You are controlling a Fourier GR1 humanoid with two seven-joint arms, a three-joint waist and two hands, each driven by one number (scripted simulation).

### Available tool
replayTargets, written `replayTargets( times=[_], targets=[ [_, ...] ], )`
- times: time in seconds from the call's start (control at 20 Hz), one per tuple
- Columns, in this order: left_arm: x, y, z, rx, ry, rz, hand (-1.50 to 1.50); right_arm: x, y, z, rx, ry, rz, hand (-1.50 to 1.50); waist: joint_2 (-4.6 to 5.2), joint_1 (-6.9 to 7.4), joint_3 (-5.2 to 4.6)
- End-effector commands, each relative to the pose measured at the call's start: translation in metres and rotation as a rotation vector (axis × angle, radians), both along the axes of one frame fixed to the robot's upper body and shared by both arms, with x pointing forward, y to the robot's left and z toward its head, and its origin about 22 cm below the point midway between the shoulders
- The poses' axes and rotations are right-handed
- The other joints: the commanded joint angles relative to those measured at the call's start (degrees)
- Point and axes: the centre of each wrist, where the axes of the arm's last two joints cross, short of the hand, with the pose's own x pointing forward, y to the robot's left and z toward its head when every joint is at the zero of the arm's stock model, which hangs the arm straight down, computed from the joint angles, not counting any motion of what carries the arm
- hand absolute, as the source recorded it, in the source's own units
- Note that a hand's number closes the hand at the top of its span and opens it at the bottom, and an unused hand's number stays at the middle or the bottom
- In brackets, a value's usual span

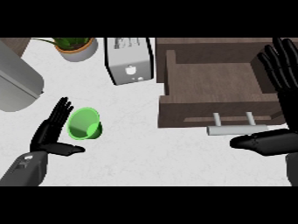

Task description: Pick up the cup, place it into the drawer and close the drawer

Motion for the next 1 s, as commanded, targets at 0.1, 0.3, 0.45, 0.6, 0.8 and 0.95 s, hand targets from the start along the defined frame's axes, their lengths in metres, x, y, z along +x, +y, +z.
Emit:
replayTargets(
  times=[0.1,0.3,0.45,0.6,0.8,0.95],
  targets=[
    [-0.001,0.000,-0.005,-0.041,-0.063,-0.026,-1.50,0.004,0.017,0.005,-0.012,0.018,-0.008,-1.50,0.18,-0.18,-0.06],
    [0.003,-0.025,-0.012,-0.053,-0.064,-0.025,-1.50,0.006,0.001,0.010,-0.001,0.005,0.006,-1.50,0.20,-0.43,-0.05],
    [-0.012,-0.022,-0.022,-0.061,-0.083,-0.012,-1.50,0.009,-0.014,0.010,-0.002,-0.011,0.016,-1.50,0.44,-0.67,-0.10],
    [-0.005,-0.017,-0.016,-0.058,-0.091,-0.041,-1.50,0.009,0.010,0.007,-0.009,0.014,0.024,-1.50,0.37,-0.52,-0.12],
    [0.002,-0.039,-0.018,-0.060,-0.098,-0.062,-1.50,0.012,-0.004,0.005,-0.013,0.007,0.020,-1.50,0.60,-1.04,-0.14],
    [0.001,-0.035,-0.017,-0.107,-0.089,-0.094,-1.50,0.016,0.006,0.015,-0.004,-0.003,0.008,-1.50,0.42,-0.67,-0.12]
  ],
)
